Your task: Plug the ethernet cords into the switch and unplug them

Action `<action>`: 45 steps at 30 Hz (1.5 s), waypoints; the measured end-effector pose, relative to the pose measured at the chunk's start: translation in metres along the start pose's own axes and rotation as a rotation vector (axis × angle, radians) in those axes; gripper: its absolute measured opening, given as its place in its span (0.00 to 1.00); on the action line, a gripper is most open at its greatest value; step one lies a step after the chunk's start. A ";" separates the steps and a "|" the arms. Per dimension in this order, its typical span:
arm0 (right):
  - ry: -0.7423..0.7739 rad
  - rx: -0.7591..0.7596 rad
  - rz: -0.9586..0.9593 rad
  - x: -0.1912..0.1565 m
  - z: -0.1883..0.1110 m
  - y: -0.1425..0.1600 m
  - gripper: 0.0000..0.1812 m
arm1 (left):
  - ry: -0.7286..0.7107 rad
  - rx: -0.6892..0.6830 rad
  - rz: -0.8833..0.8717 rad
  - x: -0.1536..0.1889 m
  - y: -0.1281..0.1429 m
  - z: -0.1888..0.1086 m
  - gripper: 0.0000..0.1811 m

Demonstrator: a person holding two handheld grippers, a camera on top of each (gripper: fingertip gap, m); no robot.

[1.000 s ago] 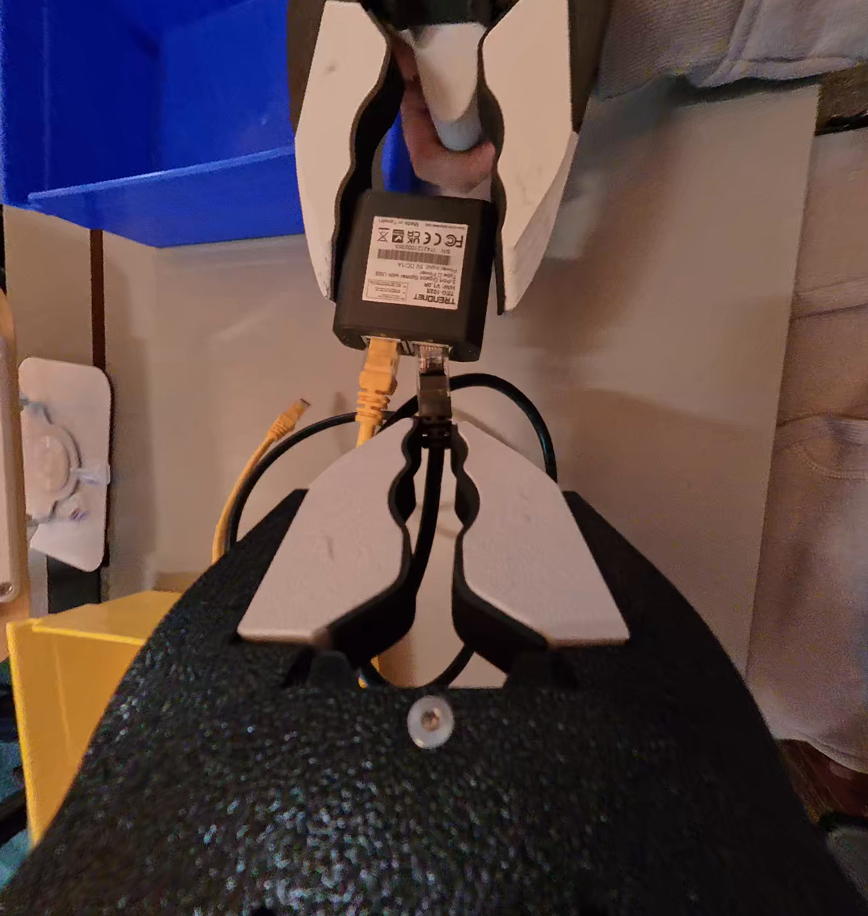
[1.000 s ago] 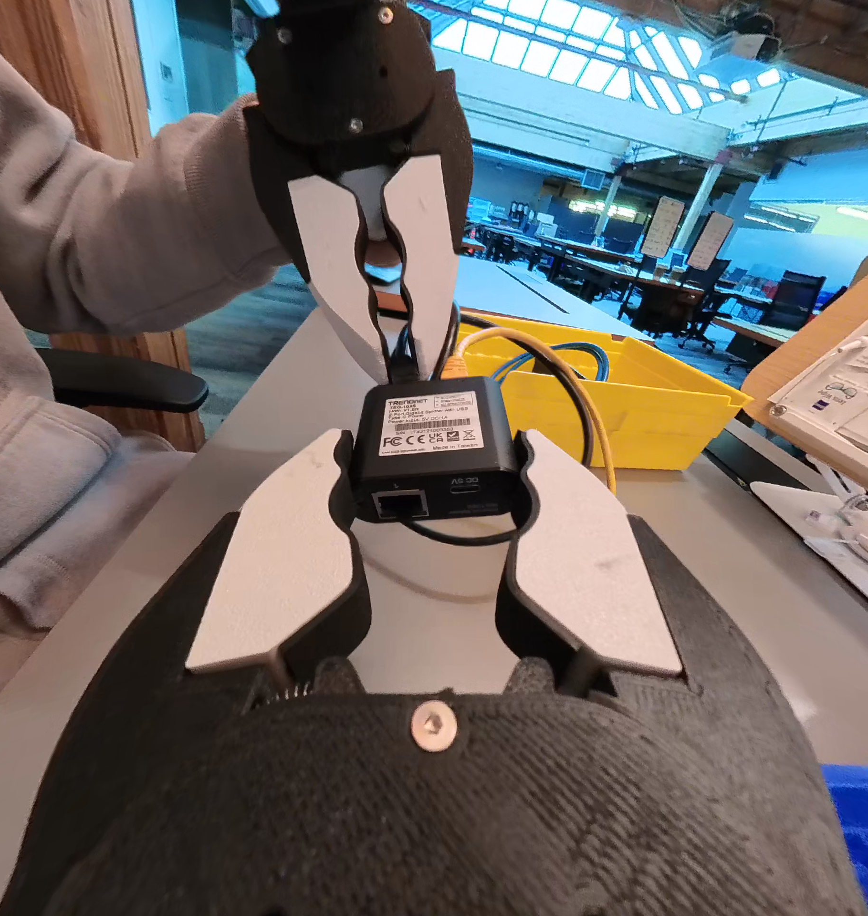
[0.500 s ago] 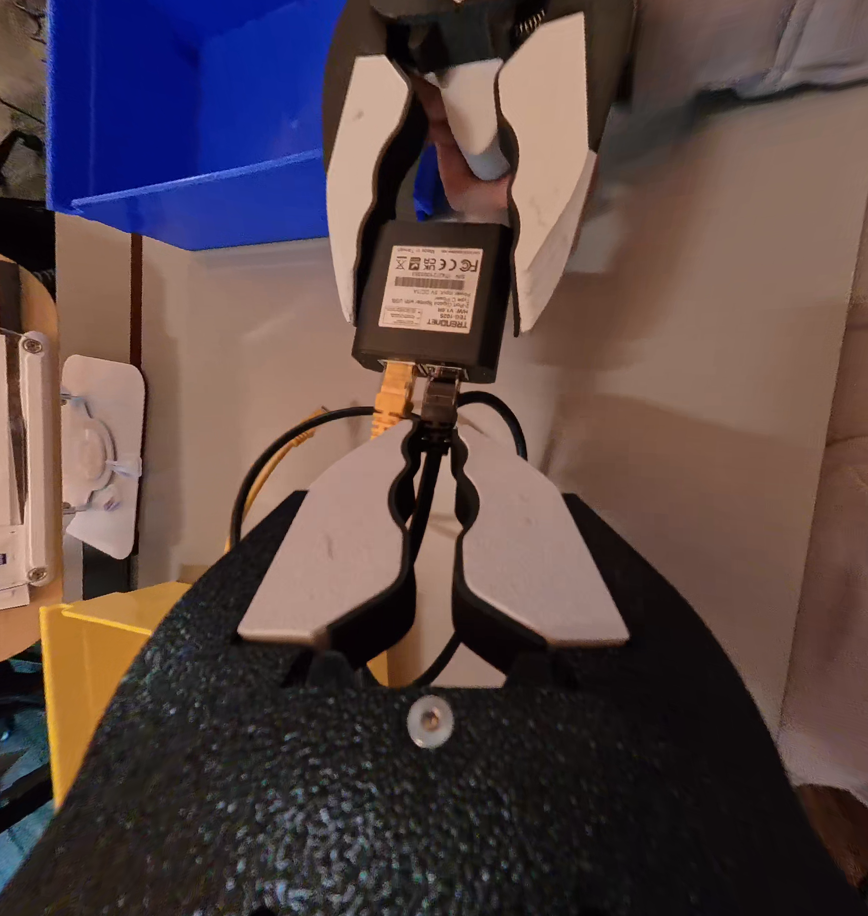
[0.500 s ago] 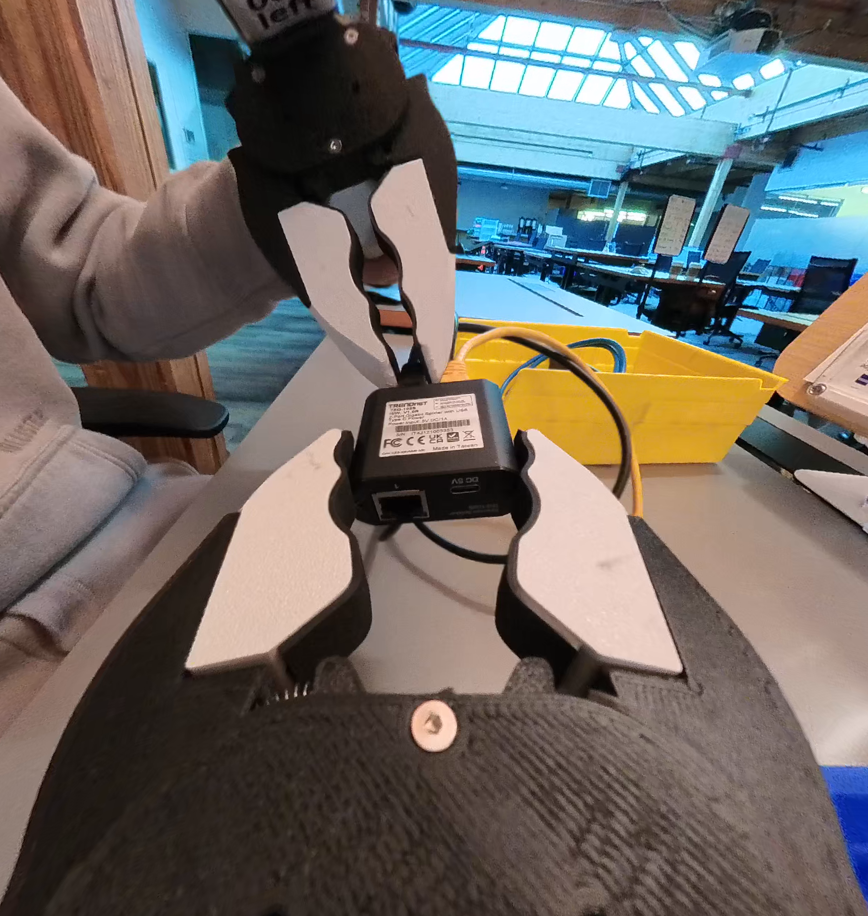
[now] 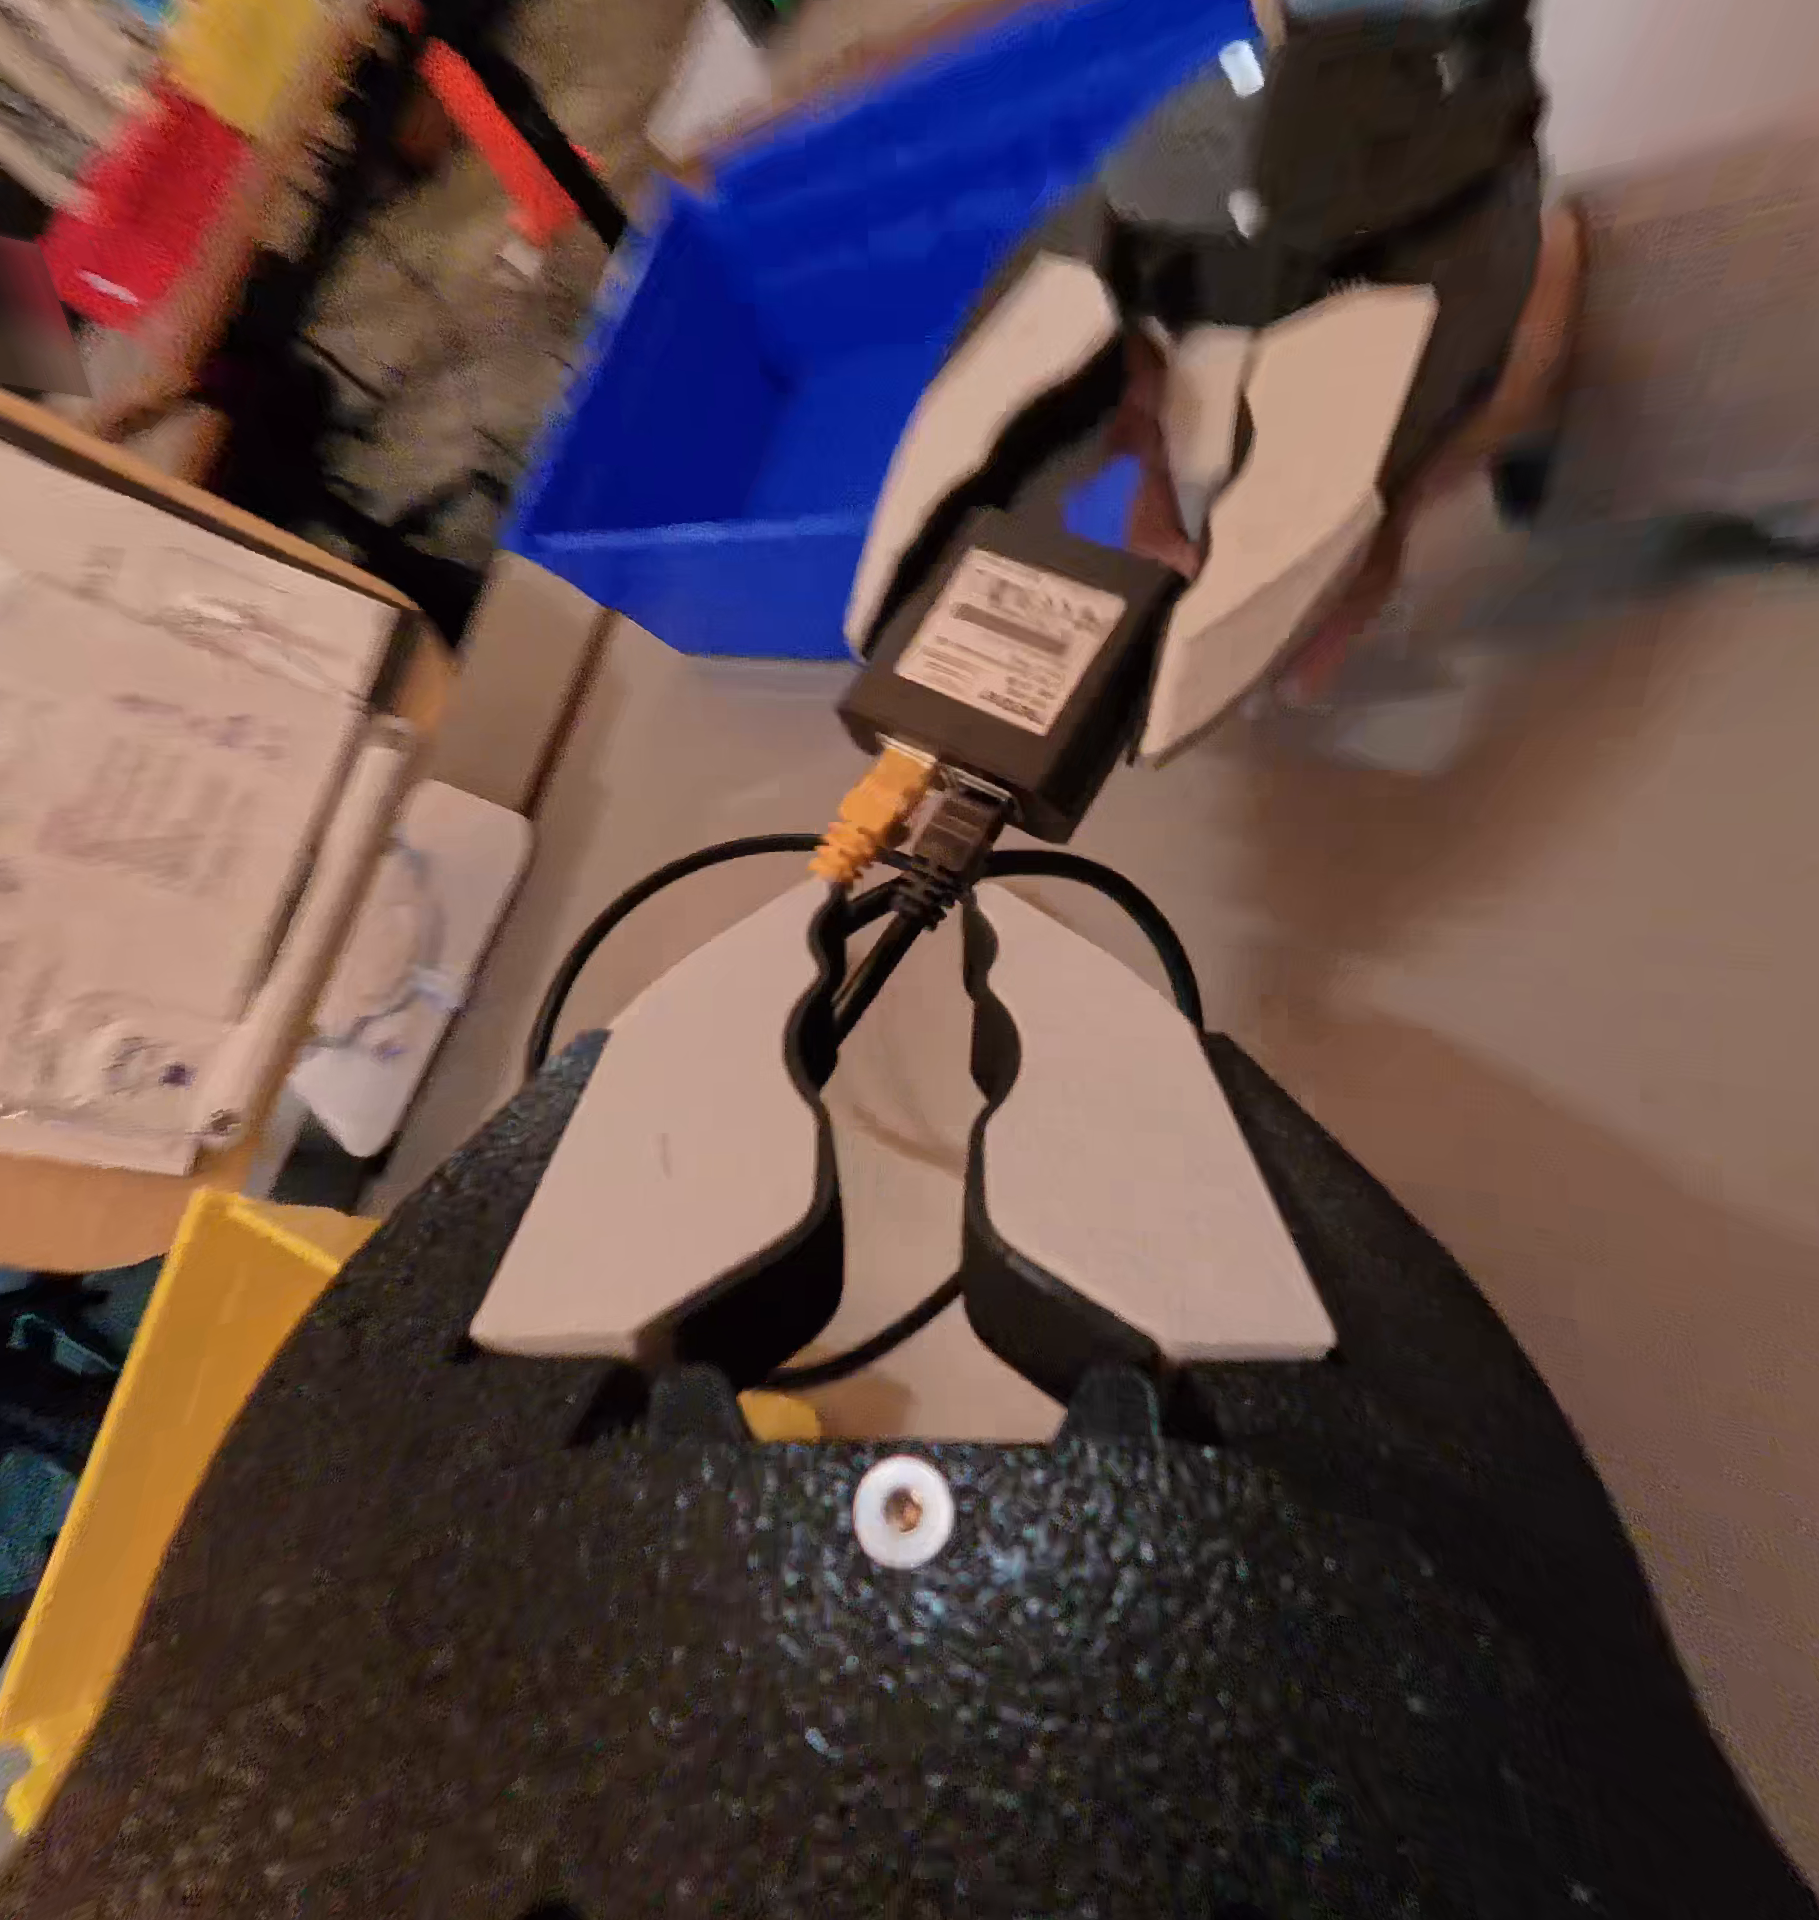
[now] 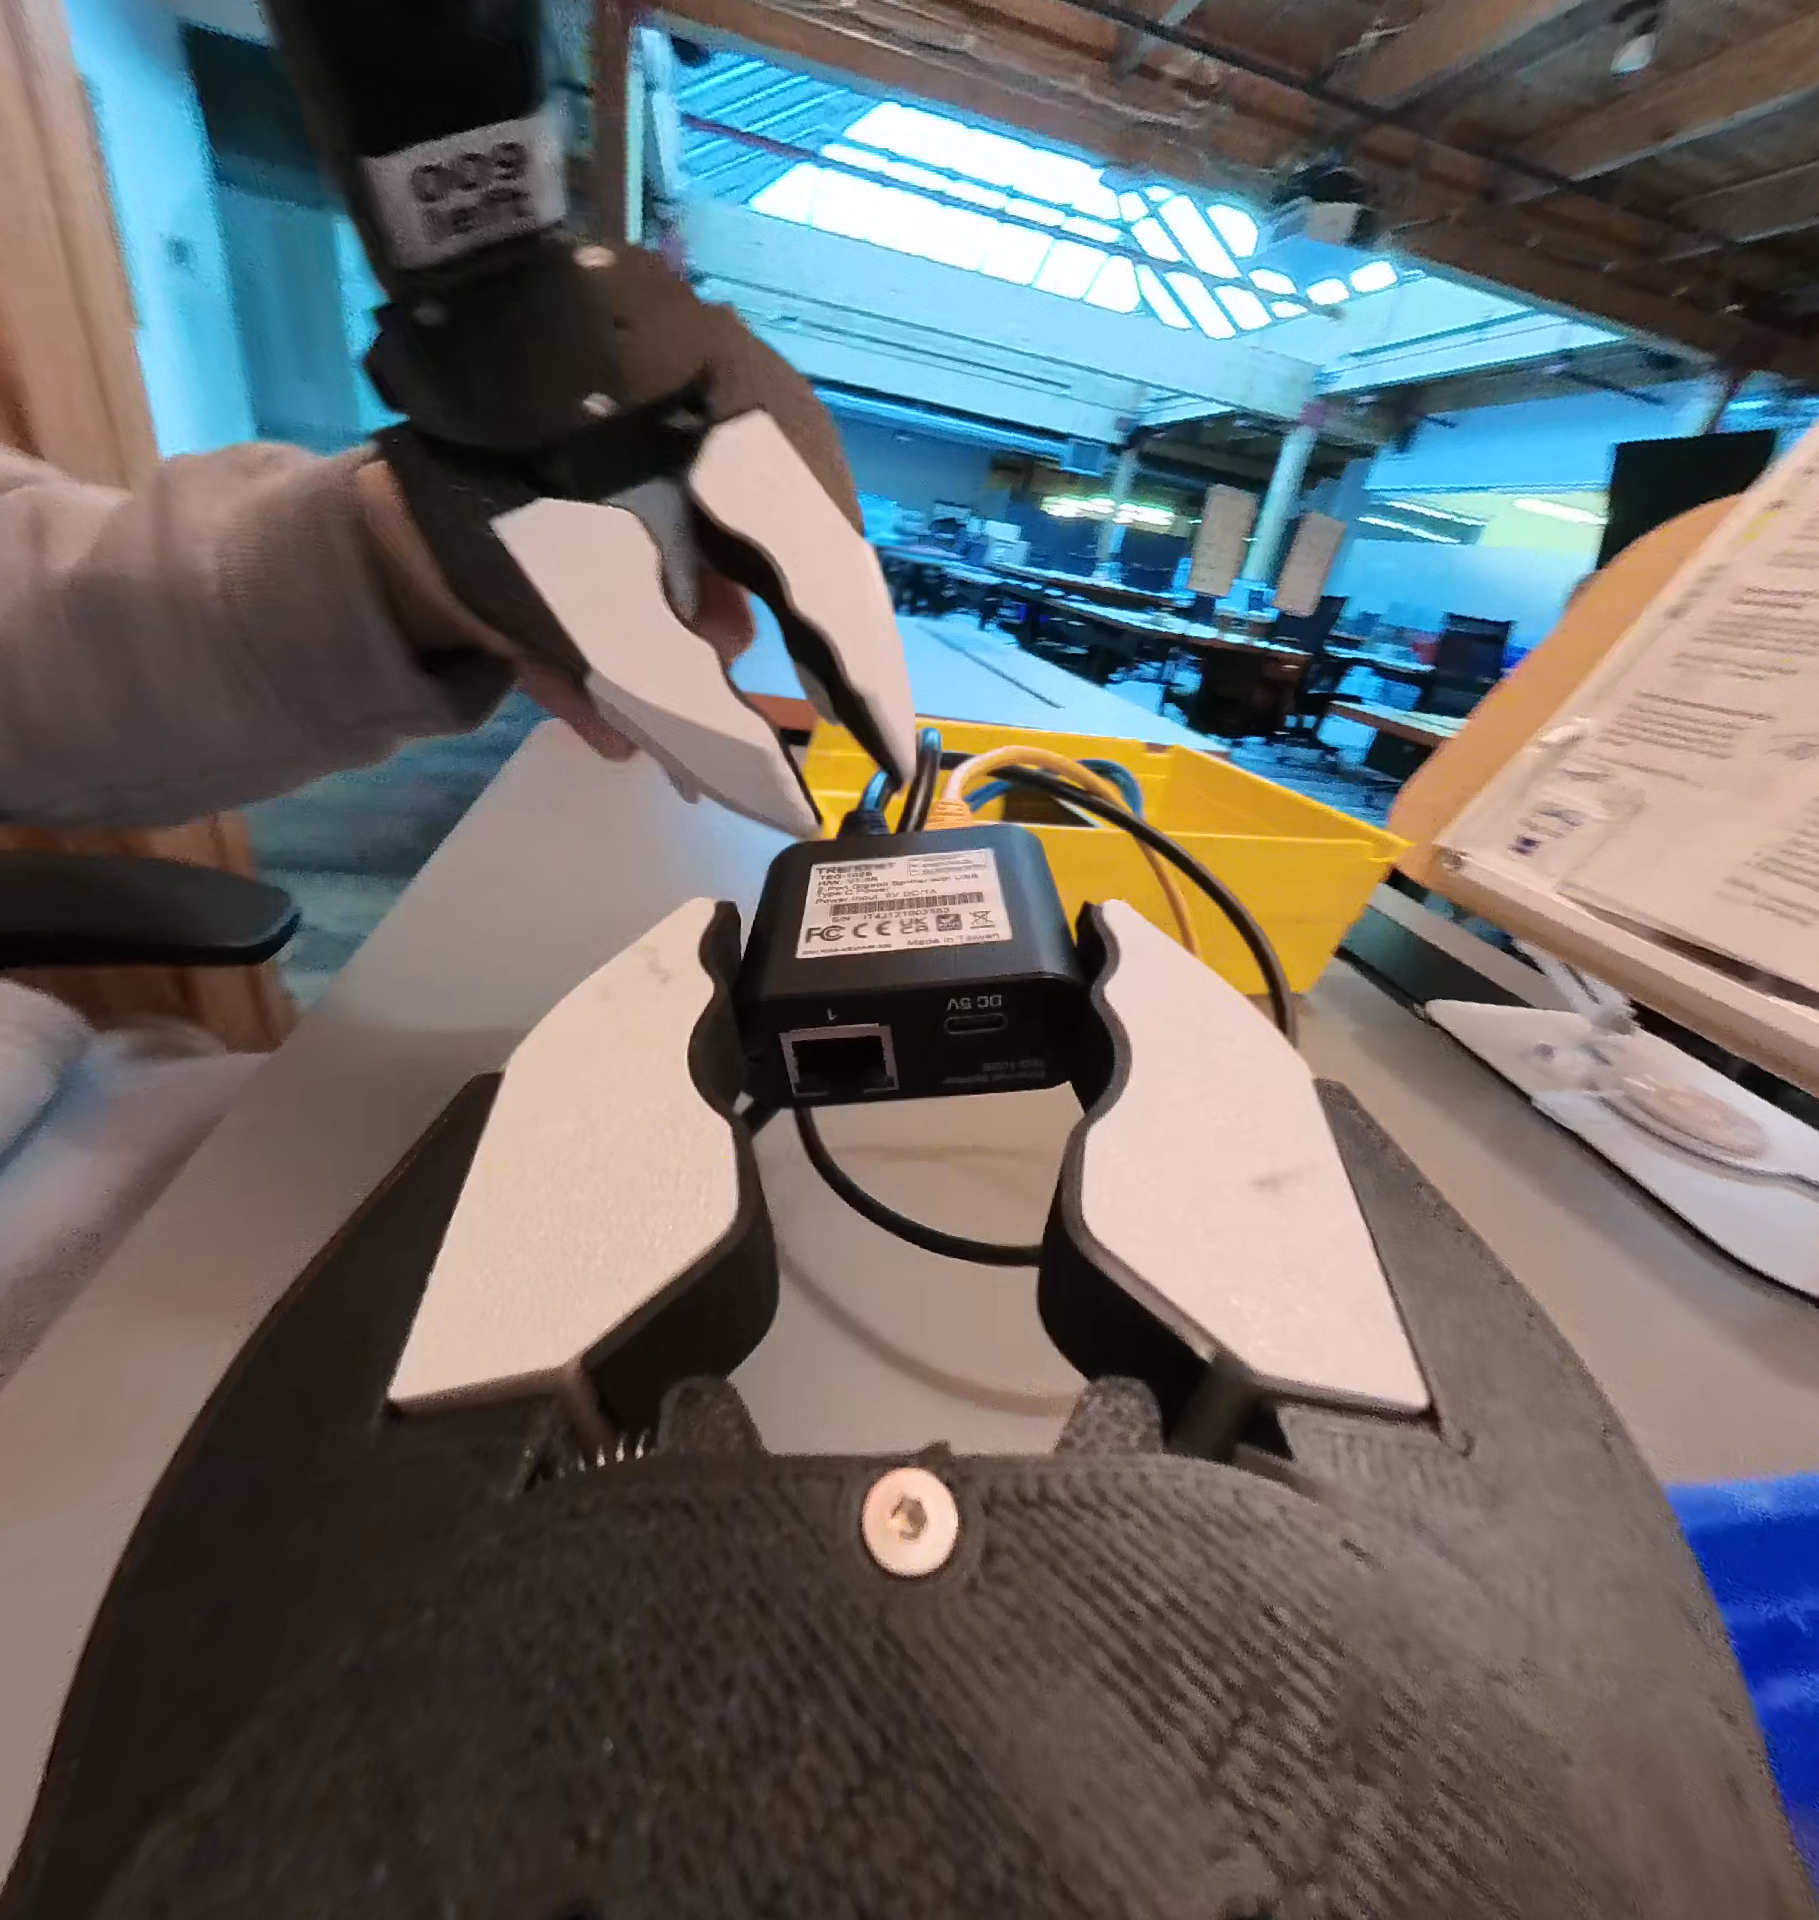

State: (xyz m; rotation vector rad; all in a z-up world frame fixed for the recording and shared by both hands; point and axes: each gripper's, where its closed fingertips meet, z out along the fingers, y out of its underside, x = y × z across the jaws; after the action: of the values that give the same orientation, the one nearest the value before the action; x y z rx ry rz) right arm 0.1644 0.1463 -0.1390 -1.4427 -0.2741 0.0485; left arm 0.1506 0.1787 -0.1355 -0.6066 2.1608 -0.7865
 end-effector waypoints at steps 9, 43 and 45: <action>0.201 0.050 0.256 0.035 0.000 -0.009 0.34 | -0.378 0.229 0.268 -0.003 -0.013 0.001 0.25; -0.532 0.041 0.240 -0.066 -0.030 -0.020 0.35 | -0.317 0.505 1.174 0.067 -0.037 0.004 0.13; -0.534 0.035 0.234 -0.066 -0.029 -0.018 0.34 | -0.301 0.503 1.175 0.067 -0.035 0.004 0.12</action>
State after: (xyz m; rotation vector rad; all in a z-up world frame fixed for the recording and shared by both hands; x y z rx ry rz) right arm 0.1044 0.1029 -0.1350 -1.4025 -0.5345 0.6319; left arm 0.1189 0.1106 -0.1459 0.7247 1.5386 -0.4656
